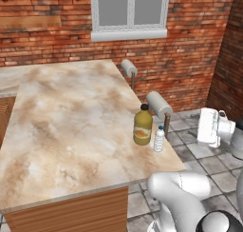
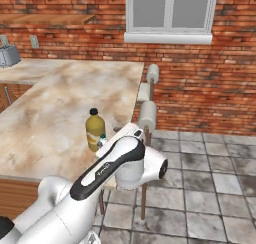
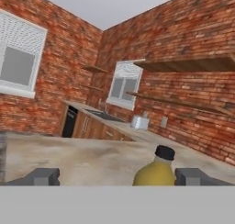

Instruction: Move the drinks to the dining counter.

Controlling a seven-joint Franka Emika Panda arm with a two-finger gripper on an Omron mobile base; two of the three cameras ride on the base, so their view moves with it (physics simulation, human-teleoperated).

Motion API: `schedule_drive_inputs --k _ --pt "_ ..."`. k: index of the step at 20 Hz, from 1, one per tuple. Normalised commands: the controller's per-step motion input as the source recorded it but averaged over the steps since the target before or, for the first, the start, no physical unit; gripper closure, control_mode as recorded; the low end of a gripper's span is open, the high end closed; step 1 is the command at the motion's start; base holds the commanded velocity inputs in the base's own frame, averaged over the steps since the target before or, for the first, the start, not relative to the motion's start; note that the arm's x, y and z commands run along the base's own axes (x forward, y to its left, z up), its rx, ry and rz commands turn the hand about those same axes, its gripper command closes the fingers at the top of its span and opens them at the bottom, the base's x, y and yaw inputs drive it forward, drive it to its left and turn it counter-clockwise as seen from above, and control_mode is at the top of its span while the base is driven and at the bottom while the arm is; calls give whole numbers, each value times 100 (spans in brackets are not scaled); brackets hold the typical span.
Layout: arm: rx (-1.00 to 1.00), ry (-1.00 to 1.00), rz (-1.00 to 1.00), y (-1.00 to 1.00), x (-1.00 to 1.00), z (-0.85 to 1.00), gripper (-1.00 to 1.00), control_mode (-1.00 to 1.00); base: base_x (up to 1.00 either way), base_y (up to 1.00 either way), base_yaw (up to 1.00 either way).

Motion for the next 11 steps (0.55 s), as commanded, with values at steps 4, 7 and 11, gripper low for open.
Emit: schedule_drive_inputs --k 4,7,11 --pt "0 -19 0 -32 -77 23 -100 -100 0 0 0" --pt "0 -21 0 -42 -80 11 -100 -100 0 0 0" --pt "0 -15 0 -48 -76 12 -100 -100 0 0 0"
